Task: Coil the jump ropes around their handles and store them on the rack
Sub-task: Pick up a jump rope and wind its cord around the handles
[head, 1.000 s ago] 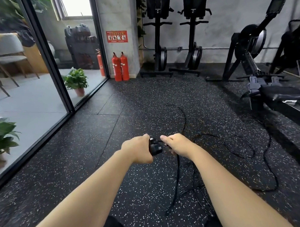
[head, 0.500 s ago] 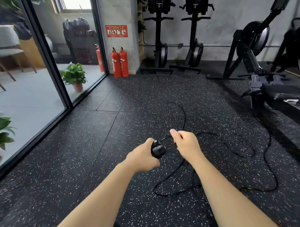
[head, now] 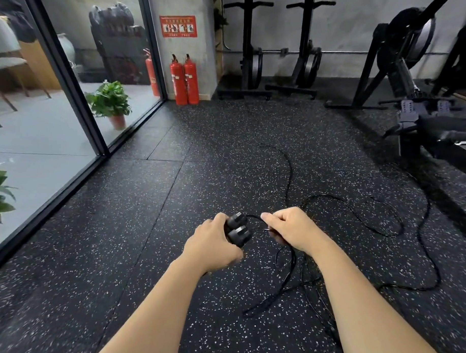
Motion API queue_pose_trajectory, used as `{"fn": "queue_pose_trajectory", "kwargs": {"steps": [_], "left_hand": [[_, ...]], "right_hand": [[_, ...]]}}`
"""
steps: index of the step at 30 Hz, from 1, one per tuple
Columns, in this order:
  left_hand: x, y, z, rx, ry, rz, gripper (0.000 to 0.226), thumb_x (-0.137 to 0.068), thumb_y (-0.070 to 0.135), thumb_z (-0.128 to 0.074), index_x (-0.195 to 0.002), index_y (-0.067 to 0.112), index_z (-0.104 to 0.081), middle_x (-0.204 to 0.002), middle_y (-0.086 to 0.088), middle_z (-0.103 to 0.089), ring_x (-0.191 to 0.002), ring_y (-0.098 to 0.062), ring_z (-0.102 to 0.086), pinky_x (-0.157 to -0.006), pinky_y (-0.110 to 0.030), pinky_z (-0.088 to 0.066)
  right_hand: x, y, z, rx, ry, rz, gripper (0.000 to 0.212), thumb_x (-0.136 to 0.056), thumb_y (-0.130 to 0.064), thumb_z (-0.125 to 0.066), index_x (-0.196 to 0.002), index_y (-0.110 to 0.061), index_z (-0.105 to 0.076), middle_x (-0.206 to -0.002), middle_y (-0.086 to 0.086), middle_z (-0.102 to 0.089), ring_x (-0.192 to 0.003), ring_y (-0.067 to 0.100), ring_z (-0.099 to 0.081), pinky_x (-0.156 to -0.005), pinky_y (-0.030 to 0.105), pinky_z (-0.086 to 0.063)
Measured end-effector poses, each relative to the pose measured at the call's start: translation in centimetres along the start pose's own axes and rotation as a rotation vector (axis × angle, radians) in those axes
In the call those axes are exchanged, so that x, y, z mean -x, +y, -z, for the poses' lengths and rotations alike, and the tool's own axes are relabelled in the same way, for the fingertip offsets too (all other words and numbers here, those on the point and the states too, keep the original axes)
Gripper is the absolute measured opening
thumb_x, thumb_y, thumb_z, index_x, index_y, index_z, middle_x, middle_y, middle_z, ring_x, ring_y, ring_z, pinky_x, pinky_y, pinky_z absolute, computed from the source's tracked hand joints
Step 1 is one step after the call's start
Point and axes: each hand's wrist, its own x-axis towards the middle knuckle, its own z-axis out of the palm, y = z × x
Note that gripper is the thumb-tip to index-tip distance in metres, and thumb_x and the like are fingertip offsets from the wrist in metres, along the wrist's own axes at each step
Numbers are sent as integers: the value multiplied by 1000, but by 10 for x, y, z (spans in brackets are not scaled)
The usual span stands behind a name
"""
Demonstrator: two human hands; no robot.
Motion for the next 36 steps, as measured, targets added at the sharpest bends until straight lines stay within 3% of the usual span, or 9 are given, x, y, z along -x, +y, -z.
{"fn": "queue_pose_trajectory", "kwargs": {"steps": [2, 4, 8, 12, 19, 21, 24, 28, 36], "left_hand": [[0, -3, 1, -25, 3, 19, 54, -64, 28, -70, -110, 26, -42, -96, 7, -56, -84, -17, -59, -64, -30, -45], [-1, -4, 4, -61, 22, 26, 54, -68, 29, -70, -112, 27, -39, -91, 9, -57, -80, -16, -59, -62, -30, -43], [-1, -2, 6, -78, 31, 7, 52, -68, 31, -69, -108, 29, -36, -89, 8, -59, -76, -15, -59, -60, -29, -41], [2, 5, 9, -55, 48, -46, 57, -67, 33, -69, -111, 39, -32, -86, 12, -59, -72, -10, -57, -58, -27, -36], [7, 15, 15, -105, 184, -71, 43, -67, 50, -66, -100, 37, -42, -77, 12, -62, -70, -7, -58, -61, -26, -43], [7, 15, 16, -107, 189, -106, 43, -68, 47, -67, -101, 37, -41, -79, 11, -61, -72, -9, -58, -64, -27, -45], [7, 12, 18, -123, 162, -149, 46, -69, 44, -67, -101, 43, -35, -86, 11, -58, -77, -13, -57, -63, -29, -40], [7, 10, 16, -89, 121, -177, 51, -70, 39, -67, -99, 49, -27, -89, 12, -56, -77, -10, -54, -62, -29, -37], [9, 16, 17, -79, 180, -207, 42, -70, 38, -69, -101, 41, -40, -100, 13, -50, -85, -12, -53, -68, -29, -39]], "right_hand": [[2, -8, 1, 173, 81, 66, 29, -95, -34, -54, -75, -14, -61, -70, -10, -62, -63, 12, -54, -71, 36, -49], [6, -23, 0, 137, 177, 182, 8, -92, -25, -56, -87, -26, -62, -79, -15, -62, -71, 10, -56, -72, 32, -49], [12, -40, -12, 140, -16, 195, 32, -97, -31, -49, -70, -13, -51, -59, -6, -47, -55, 12, -39, -58, 32, -34], [6, -38, -14, 60, 52, 197, 37, -100, -28, -46, -76, 1, -47, -62, -1, -41, -54, 11, -32, -55, 31, -29], [3, -40, -3, -45, 216, 245, 9, -98, -26, -52, -95, -19, -57, -72, -8, -55, -60, 2, -45, -58, 16, -36], [3, -40, -1, -3, 183, 235, 12, -98, -29, -51, -98, -22, -60, -76, -7, -57, -67, 4, -50, -64, 20, -41], [3, -37, -2, 179, 105, 212, 33, -98, -36, -47, -74, -15, -55, -63, -6, -52, -62, 14, -47, -66, 36, -41], [5, -37, -1, 205, 166, 233, 30, -97, -38, -49, -73, -21, -54, -57, -7, -50, -57, 13, -45, -58, 31, -35], [11, -40, 5, 189, 291, 314, 23, -93, -40, -56, -76, -25, -62, -55, -8, -51, -54, 10, -44, -58, 30, -35]]}}
